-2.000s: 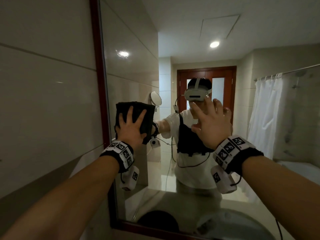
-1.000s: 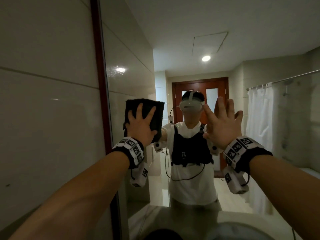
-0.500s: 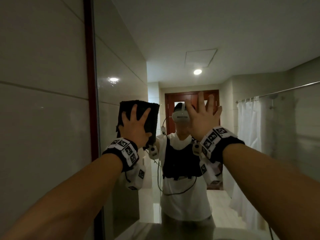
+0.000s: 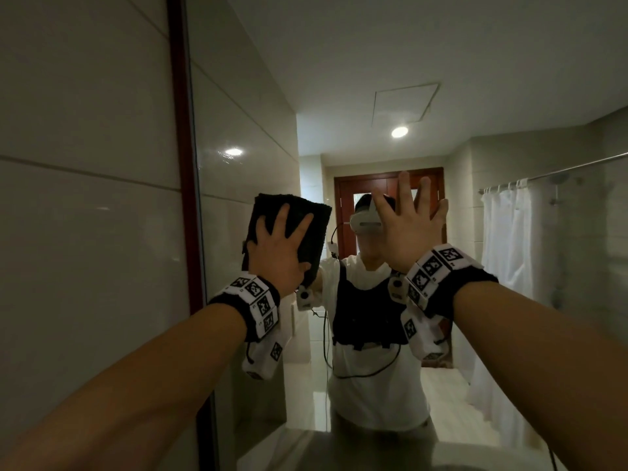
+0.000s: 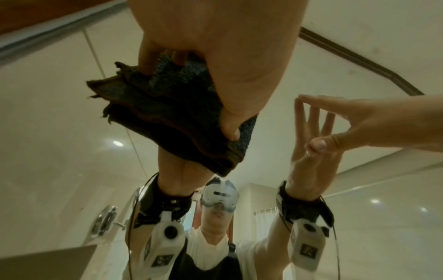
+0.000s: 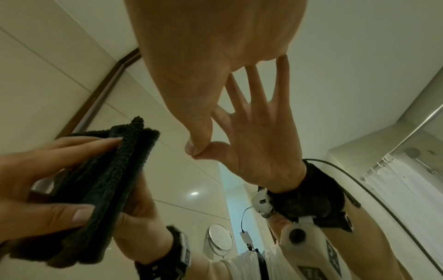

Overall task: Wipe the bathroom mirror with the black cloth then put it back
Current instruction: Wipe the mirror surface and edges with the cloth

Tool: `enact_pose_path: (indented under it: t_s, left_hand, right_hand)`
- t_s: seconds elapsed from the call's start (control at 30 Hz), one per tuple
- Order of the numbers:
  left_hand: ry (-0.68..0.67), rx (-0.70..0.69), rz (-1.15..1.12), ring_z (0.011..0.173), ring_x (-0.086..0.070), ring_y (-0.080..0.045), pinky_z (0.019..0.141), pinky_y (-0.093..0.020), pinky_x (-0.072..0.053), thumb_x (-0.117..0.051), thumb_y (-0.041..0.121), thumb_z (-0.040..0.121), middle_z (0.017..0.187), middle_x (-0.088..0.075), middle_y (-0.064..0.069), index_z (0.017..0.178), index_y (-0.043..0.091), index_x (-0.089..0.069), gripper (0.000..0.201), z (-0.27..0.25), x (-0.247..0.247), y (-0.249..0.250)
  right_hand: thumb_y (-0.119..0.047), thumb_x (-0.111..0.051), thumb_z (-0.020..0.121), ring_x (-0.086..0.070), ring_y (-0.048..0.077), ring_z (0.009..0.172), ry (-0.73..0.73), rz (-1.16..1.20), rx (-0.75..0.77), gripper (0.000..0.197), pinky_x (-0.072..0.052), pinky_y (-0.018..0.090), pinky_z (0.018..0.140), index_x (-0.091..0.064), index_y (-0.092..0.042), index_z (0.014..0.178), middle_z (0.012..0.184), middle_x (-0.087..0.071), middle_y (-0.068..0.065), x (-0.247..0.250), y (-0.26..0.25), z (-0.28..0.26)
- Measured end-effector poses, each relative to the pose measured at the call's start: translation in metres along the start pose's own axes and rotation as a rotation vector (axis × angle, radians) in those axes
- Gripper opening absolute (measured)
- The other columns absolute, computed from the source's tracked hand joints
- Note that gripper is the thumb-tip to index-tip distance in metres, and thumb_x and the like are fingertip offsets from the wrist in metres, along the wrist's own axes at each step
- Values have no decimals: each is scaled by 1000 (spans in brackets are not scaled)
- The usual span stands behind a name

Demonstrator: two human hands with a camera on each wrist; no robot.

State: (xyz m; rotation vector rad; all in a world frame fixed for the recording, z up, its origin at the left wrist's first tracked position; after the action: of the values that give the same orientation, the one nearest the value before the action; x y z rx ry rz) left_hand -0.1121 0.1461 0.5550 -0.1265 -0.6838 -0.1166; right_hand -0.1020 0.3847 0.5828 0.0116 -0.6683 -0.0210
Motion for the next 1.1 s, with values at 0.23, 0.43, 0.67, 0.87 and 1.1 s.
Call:
enact_pose_path:
  t_s: [0.23, 0.43, 0.67, 0.87, 1.1]
  left_hand:
    - [-4, 56, -96, 146, 0, -45, 109, -68, -28, -71, 46, 83, 164, 11, 2, 153, 49, -3, 97, 32, 21, -4]
    - [13, 130, -179, 147, 3, -43, 111, -68, -23, -72, 49, 82, 164, 12, 5, 151, 54, -1, 99, 76, 57, -7]
    - [-10, 158, -187, 146, -2, -43, 110, -66, -29, -71, 49, 83, 164, 9, 3, 153, 50, -1, 99, 58, 49, -4]
    - [-12, 100, -103, 145, -4, -44, 107, -67, -33, -70, 48, 82, 163, 10, 2, 153, 48, 0, 100, 14, 12, 0]
    - [-17, 87, -99, 146, -1, -45, 107, -67, -33, -71, 46, 82, 162, 13, 1, 152, 50, 0, 101, 17, 9, -13]
  right_hand:
    - [-70, -64, 77, 26, 43, 145, 11, 6, 6, 112, 2, 68, 114, 14, -42, 153, 159, 32, 8, 1, 1, -1]
    - [-72, -62, 77, 27, 45, 144, 10, 11, -3, 114, 1, 70, 114, 18, -43, 151, 159, 33, 8, -1, 0, 0]
    - [-70, -63, 78, 26, 44, 145, -29, -1, -9, 111, 3, 69, 113, 15, -43, 152, 159, 33, 7, 3, -1, -2]
    - [-68, -64, 78, 28, 44, 144, -33, 3, -9, 112, 3, 69, 113, 16, -43, 152, 158, 35, 7, 5, -2, -1]
    - [-66, -65, 79, 25, 44, 145, -16, 2, -8, 109, 0, 69, 113, 12, -42, 153, 159, 32, 8, 6, -2, -2]
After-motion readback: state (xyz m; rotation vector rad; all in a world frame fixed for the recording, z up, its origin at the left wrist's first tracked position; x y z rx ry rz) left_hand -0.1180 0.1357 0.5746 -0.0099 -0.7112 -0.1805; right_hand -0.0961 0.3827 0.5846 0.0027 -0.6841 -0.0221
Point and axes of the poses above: each hand's wrist, its own z-axis towards the middle knuckle, its own x-axis out of the back of the hand, y = z × x, the point moved 3 cm from there along z, towards the middle knuckle
